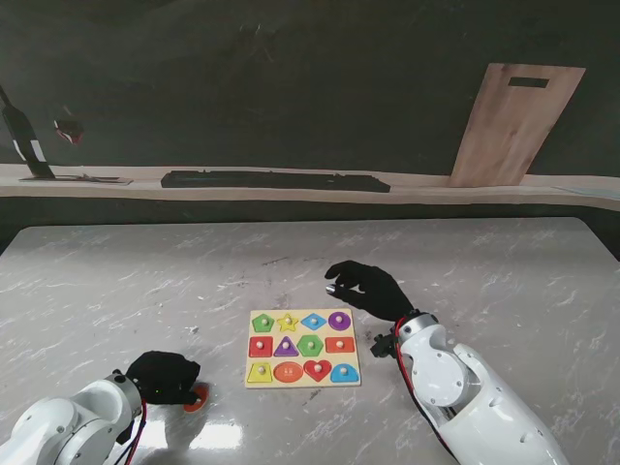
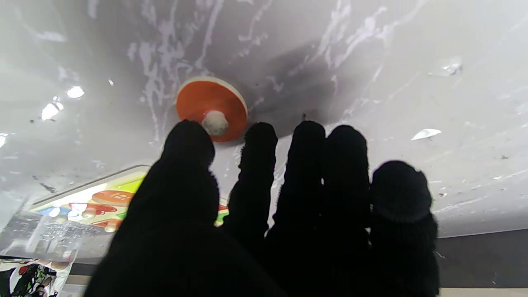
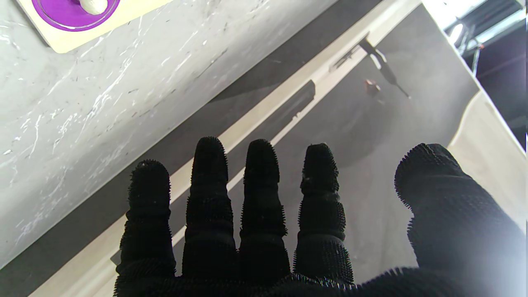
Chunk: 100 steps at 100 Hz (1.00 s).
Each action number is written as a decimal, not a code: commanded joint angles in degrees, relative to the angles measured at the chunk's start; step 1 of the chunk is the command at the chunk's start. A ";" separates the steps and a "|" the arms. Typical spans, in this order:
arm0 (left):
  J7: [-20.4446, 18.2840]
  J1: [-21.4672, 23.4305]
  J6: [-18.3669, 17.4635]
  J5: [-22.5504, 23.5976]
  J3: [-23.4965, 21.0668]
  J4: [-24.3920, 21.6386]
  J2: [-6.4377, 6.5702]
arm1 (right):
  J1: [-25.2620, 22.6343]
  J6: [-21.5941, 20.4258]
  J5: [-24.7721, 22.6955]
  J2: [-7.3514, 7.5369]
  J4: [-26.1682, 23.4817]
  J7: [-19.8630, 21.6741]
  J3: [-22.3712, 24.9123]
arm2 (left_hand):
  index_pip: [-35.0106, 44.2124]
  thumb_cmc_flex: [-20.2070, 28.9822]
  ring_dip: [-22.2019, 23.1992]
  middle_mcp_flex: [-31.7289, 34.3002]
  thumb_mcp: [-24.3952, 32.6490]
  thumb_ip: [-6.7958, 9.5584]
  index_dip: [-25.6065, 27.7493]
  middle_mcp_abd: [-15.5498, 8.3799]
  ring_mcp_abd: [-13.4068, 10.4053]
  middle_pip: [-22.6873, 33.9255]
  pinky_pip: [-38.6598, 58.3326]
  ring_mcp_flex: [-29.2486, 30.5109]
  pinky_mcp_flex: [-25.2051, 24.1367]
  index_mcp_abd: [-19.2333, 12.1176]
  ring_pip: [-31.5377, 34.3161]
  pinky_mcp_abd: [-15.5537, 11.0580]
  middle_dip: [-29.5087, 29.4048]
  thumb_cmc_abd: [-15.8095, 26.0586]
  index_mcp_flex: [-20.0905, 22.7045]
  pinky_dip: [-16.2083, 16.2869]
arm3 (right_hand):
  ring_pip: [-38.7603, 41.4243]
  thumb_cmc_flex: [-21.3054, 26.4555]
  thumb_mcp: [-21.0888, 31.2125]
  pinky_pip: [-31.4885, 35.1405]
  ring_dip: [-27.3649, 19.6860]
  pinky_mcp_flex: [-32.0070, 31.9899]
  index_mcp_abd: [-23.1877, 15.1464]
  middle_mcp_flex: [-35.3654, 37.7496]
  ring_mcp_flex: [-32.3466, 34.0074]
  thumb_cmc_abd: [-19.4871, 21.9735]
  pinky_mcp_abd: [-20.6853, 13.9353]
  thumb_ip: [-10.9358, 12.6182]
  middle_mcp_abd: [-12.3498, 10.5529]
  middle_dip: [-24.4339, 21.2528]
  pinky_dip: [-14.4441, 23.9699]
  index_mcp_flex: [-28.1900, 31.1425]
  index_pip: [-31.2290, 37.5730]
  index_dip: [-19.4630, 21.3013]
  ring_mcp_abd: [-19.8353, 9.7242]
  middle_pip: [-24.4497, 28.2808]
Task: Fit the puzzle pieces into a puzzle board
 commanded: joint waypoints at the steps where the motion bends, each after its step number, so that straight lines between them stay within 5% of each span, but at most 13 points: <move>1: -0.43 0.00 0.25 -0.53 0.33 -0.22 0.22 | -0.27 0.07 -0.08 -0.22 -0.29 0.04 -0.18 | -0.21 -1.01 -0.05 -0.33 1.17 2.43 1.19 1.10 0.07 0.07 2.19 -0.33 -0.20 0.97 0.86 -1.87 0.77 -0.66 -0.61 -0.48 | 0.74 0.07 0.09 0.92 0.74 -0.38 -1.39 1.09 1.05 1.27 0.49 1.04 0.10 0.36 0.26 0.93 -0.40 0.58 0.27 0.65; 100: -2.99 -1.50 1.28 0.07 2.39 0.29 0.51 | -0.51 0.23 -0.20 -0.19 -0.55 -0.05 0.15 | 2.32 -0.54 -0.25 0.27 8.15 1.61 0.31 0.66 -0.50 0.81 2.93 0.56 0.65 0.20 1.40 -2.16 1.02 -5.40 -1.34 -0.57 | 0.76 0.06 0.04 0.91 0.73 -0.43 -1.36 1.15 1.08 1.33 0.47 1.04 0.08 0.34 0.22 0.97 -0.39 0.56 0.22 0.66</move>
